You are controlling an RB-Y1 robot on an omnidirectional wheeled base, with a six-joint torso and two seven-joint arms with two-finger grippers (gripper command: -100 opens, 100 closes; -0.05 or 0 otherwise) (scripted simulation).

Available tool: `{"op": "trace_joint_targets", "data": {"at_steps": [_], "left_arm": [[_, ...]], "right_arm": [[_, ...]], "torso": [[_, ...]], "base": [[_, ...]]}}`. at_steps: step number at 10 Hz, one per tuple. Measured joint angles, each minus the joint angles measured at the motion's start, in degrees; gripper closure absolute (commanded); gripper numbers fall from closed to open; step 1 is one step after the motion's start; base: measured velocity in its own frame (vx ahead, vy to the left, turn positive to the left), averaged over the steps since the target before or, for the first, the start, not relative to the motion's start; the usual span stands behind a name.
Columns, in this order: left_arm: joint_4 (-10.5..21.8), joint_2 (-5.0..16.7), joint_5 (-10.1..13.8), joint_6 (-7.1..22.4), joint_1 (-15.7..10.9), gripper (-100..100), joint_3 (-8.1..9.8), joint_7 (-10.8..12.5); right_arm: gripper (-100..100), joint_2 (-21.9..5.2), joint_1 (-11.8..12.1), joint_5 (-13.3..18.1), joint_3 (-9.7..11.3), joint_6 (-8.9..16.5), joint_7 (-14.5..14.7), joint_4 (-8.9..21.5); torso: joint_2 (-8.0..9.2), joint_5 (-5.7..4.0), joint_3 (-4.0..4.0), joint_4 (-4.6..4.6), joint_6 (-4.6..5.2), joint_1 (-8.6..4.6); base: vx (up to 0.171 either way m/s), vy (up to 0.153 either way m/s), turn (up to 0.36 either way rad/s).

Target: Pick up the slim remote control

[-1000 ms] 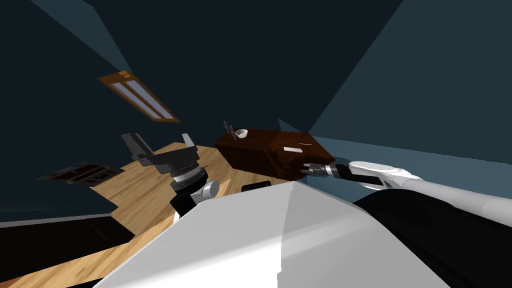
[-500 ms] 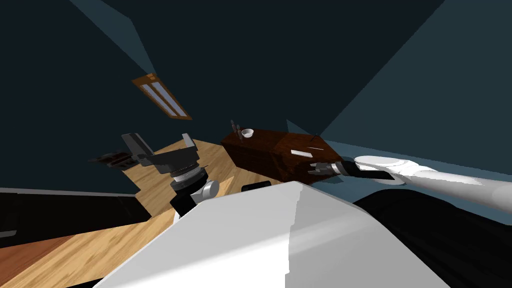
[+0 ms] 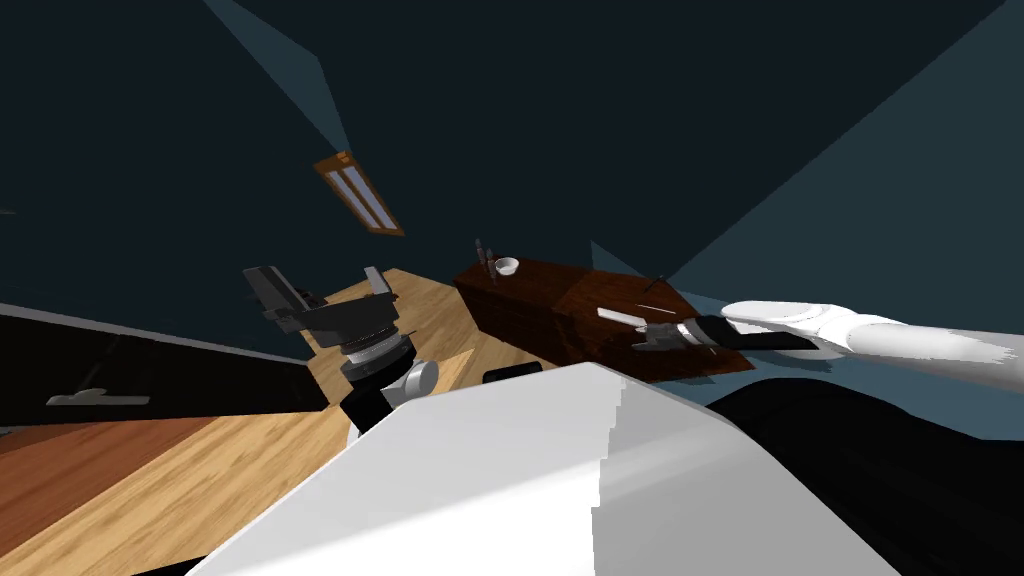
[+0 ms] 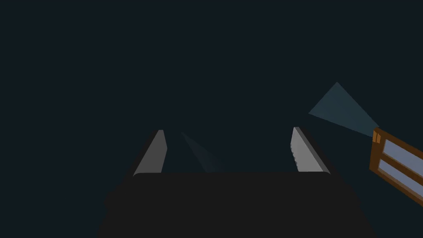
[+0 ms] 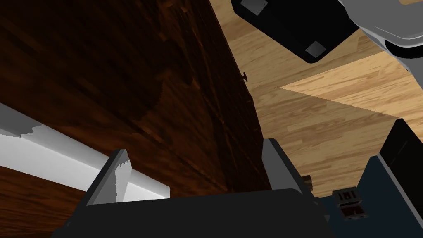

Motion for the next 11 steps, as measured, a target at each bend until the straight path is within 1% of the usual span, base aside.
{"op": "trace_joint_targets", "data": {"at_steps": [1,2,3,4,5,6,7,8,9,10,11], "left_arm": [[0.0,0.0,0.0,0.0,0.0,0,0.0,0.0],[0.0,0.0,0.0,0.0,0.0,0,0.0,0.0],[0.0,0.0,0.0,0.0,0.0,0,0.01,0.0],[0.0,0.0,0.0,0.0,0.0,0,0.01,0.0],[0.0,0.0,0.0,0.0,0.0,0,0.01,0.0],[0.0,0.0,0.0,0.0,0.0,0,0.01,0.0],[0.0,0.0,0.0,0.0,0.0,0,0.01,0.0],[0.0,0.0,0.0,0.0,0.0,0,0.01,0.0],[0.0,0.0,0.0,0.0,0.0,0,0.01,0.0],[0.0,0.0,0.0,0.0,0.0,0,0.01,0.0],[0.0,0.0,0.0,0.0,0.0,0,0.01,0.0]], "right_arm": [[-100,-2.3,2.0,0.0,-0.3,0.3,0.1,0.5],[-100,-4.0,1.8,1.1,0.6,-0.1,0.0,2.2],[-100,-4.7,0.3,3.1,2.4,-0.9,-0.6,4.1],[-100,-5.5,2.2,3.2,3.0,-0.7,0.1,4.9],[-100,-6.5,3.4,3.5,3.8,0.0,0.2,4.7],[-100,-6.5,2.5,4.8,4.7,0.0,-0.5,5.1],[-100,-6.6,2.3,6.3,6.4,0.1,-1.5,5.0],[-100,-6.6,2.7,7.1,7.5,0.0,-1.9,5.4],[0,-6.6,2.7,7.2,7.6,-0.1,-2.0,5.5],[-100,-6.6,2.7,7.2,7.6,-0.1,-2.0,5.5],[-100,-5.3,2.3,7.9,8.1,0.1,-1.8,6.0]], "torso": [[-0.13,0.01,-0.07,-0.03,-0.01,0.0],[-0.21,0.0,-0.13,-0.05,-0.01,-0.02],[-0.23,-0.03,-0.14,-0.05,0.03,-0.12],[-0.19,-0.06,-0.12,-0.05,0.06,-0.19],[-0.16,-0.06,-0.1,-0.04,0.04,-0.18],[-0.04,-0.06,-0.03,-0.01,0.11,-0.13],[-0.03,-0.05,-0.02,-0.01,0.03,-0.12],[-0.03,-0.06,-0.02,-0.01,0.08,-0.15],[0.08,-0.05,0.04,0.02,0.13,-0.09],[0.17,-0.03,0.1,0.05,0.13,-0.03],[0.16,-0.04,0.1,0.05,0.12,-0.03]], "base": [[0.098,0.005,0.387],[0.1,-0.025,0.322],[0.095,-0.044,0.266],[0.083,-0.041,0.275],[0.049,-0.028,0.101],[0.05,-0.024,0.29],[0.058,-0.041,0.273],[0.026,-0.023,0.04],[0.005,-0.004,-0.005],[0.021,-0.005,0.098],[0.04,-0.012,0.123]]}}
